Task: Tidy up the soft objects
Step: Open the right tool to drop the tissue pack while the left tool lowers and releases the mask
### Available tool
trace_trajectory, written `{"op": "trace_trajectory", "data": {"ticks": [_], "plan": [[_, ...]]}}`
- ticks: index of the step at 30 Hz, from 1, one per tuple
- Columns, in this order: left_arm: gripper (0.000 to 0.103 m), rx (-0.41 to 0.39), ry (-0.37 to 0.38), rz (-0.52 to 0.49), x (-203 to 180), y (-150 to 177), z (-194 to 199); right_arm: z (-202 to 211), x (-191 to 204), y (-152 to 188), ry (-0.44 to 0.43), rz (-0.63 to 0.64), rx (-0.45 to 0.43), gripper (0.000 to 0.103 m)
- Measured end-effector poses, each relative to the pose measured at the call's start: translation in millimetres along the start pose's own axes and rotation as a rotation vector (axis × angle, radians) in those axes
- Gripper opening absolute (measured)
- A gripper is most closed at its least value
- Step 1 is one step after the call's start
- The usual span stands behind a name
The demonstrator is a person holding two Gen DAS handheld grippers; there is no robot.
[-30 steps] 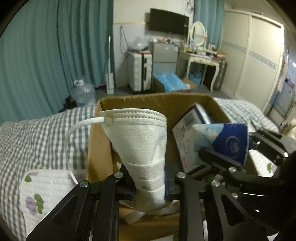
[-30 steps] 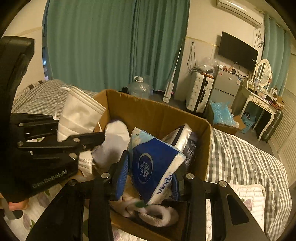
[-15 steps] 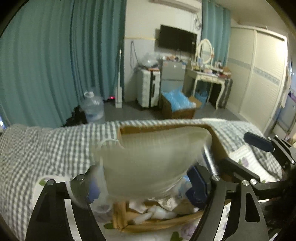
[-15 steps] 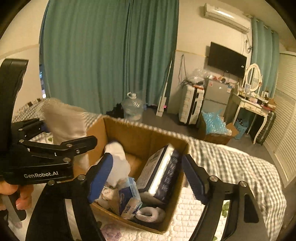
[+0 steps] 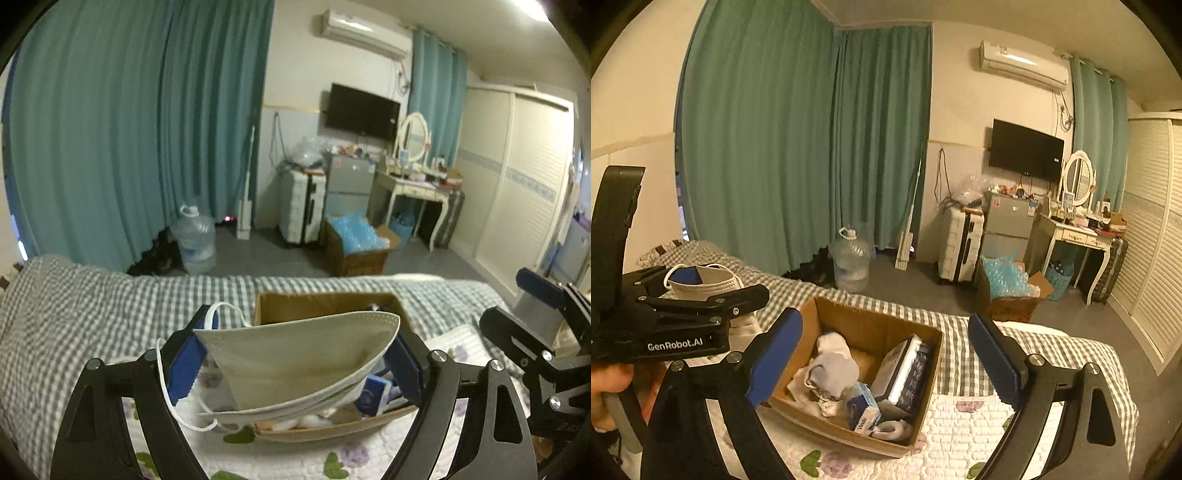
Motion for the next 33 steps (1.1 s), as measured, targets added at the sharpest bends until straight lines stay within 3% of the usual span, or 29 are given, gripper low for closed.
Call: {"op": "trace_trajectory", "data": {"ticks": [9,12,16,19,23,24,26,31,32,33], "plan": [[0.086,-0.059,-0.002,-0.020,1.5,-9.2,26.0,40.6,-0.4,-13.0,-0.002,-0.021,-0.049,0.095],[0.086,-0.060,-0.016,-0.032,0.6,-15.2,9.1,42.2,-5.5,-15.2,-0.001,-0.043,-0.053,0.095],[0.086,0.009,0.008,-0.037,-3.4,-11.6,-39.3,32.0,-8.2,-13.7,0.002,-0.043,-0.047,0.095],[0.086,0.154,0.032,-0.045,-6.3,4.5,-91.9,10.1,-10.2,-5.8,0.016,-0.040,0.009,0.095],[0.086,0.510,0.030,-0.056,-6.1,51.1,-164.1,-26.2,-17.1,13.1,0.043,-0.050,0.121,0.095],[0.086,0.577,0.010,-0.104,-8.1,61.1,-173.5,-34.8,-18.5,19.4,0.042,-0.060,0.154,0.095],[0.086,0.608,-0.014,-0.152,-12.0,66.7,-173.2,-46.0,-21.2,29.1,0.040,-0.075,0.205,0.095],[0.088,0.515,0.134,-0.046,-13.2,45.2,-140.8,-51.4,-21.6,46.5,0.029,-0.078,0.288,0.095],[0.099,0.481,0.163,-0.046,-15.0,39.2,-134.1,-49.0,-21.4,47.2,0.026,-0.080,0.291,0.095],[0.102,0.462,0.131,-0.062,-12.7,37.1,-133.8,-44.1,-20.8,46.6,0.022,-0.083,0.288,0.095]]}}
Point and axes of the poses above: each gripper's, at about its wrist camera, not at the fingertips, and z roughly against the way its jaws point, x to its left, y to its underside, the point moved 7 cm from there along -z, roughly the way its jaws point, and after that the axes turned 9 degrees about x, right-handed, at the moved point
